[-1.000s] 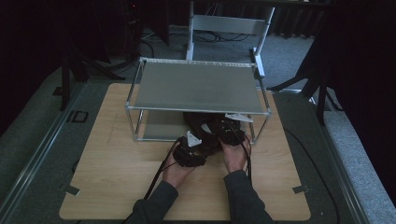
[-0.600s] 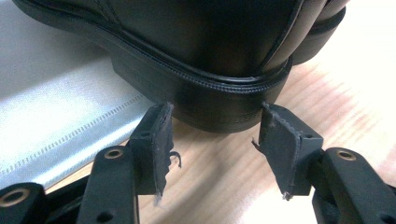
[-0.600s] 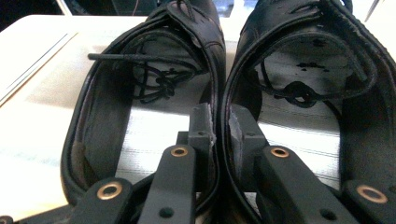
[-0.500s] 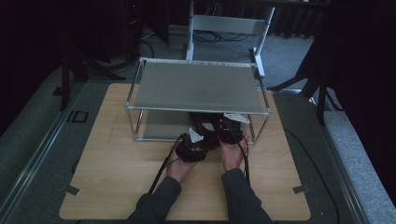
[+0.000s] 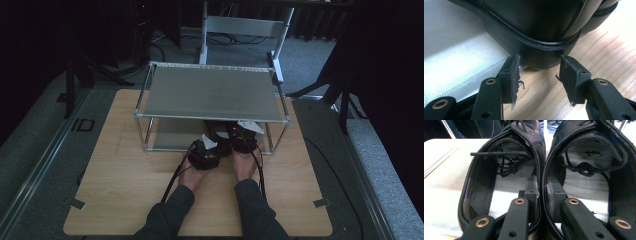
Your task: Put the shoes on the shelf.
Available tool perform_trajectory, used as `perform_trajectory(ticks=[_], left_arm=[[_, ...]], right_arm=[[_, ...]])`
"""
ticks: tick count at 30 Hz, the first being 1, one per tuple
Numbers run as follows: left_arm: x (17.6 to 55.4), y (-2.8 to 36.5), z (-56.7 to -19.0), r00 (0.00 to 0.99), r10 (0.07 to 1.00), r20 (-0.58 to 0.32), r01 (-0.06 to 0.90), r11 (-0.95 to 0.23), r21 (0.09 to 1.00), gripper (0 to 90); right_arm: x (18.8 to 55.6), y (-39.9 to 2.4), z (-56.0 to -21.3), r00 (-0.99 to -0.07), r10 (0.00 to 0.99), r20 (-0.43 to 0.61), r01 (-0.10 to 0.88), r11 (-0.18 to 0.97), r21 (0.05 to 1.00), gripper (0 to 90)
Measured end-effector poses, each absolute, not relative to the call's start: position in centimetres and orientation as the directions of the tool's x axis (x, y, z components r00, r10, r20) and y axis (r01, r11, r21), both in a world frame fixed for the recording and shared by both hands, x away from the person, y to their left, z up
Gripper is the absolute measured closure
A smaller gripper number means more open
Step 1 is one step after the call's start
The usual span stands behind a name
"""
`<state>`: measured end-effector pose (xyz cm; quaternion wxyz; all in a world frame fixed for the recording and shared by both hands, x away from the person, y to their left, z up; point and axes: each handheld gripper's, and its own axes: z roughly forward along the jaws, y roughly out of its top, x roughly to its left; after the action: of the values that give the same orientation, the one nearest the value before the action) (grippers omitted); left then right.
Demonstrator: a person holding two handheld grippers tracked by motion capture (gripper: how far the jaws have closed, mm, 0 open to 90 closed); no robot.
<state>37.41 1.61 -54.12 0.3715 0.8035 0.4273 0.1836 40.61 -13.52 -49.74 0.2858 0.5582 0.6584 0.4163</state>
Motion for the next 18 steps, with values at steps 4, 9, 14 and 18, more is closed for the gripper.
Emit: perform_trajectory(ticks=[4, 9, 14, 18], left_arm=[[37.60, 1.58, -54.19, 0.571, 0.821, -0.012, 0.551, -0.372, 0.747, 51.7], [37.84, 1.68, -54.43, 0.579, 0.816, -0.006, 0.550, -0.385, 0.741, 51.8], [37.98, 1.78, -54.50, 0.589, 0.808, 0.000, 0.543, -0.396, 0.740, 51.8], [38.06, 1.81, -54.50, 0.593, 0.805, 0.002, 0.541, -0.401, 0.739, 51.8]], right_arm=[[40.64, -13.40, -49.82, -0.214, 0.973, 0.083, 0.490, 0.033, 0.871, 80.6], [40.61, -13.16, -49.94, -0.211, 0.974, 0.076, 0.492, 0.039, 0.870, 80.4], [40.61, -13.09, -49.99, -0.216, 0.974, 0.068, 0.488, 0.048, 0.871, 80.1], [40.65, -13.04, -50.03, -0.217, 0.974, 0.056, 0.484, 0.057, 0.873, 79.9]])
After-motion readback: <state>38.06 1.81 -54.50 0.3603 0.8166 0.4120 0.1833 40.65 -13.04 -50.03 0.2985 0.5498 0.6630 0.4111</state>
